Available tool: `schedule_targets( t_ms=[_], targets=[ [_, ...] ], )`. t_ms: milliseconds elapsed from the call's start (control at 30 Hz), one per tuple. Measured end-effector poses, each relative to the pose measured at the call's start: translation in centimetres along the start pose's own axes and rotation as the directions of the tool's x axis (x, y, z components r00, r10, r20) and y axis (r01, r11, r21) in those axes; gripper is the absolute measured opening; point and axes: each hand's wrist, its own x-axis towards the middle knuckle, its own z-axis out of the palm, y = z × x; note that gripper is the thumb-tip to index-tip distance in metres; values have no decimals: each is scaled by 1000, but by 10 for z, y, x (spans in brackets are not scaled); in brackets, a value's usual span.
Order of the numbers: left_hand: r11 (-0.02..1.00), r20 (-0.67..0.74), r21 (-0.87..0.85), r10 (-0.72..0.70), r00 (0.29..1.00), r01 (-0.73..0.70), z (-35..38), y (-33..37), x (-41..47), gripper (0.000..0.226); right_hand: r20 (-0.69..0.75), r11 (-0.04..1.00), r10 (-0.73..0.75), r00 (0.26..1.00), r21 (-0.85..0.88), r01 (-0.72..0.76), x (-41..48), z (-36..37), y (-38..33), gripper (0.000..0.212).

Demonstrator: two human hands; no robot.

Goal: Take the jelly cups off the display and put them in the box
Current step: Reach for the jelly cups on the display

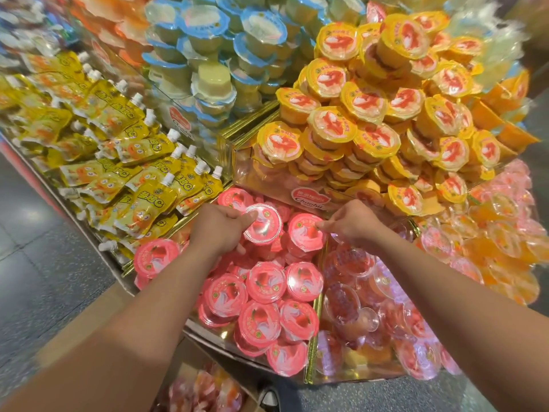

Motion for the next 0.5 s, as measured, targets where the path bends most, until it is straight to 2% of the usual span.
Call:
schedule_targets(
  t_ms=[300, 500],
  targets=[
    [996, -13, 72, -47, 999, 48, 24, -7, 21, 28, 5, 995, -46, 999, 85, 46, 6, -2, 9, 34],
    [950, -43, 312, 12, 999, 2, 26, -6, 30, 50, 2, 996, -71, 997, 46, 71, 8, -3, 10, 39]
  ],
)
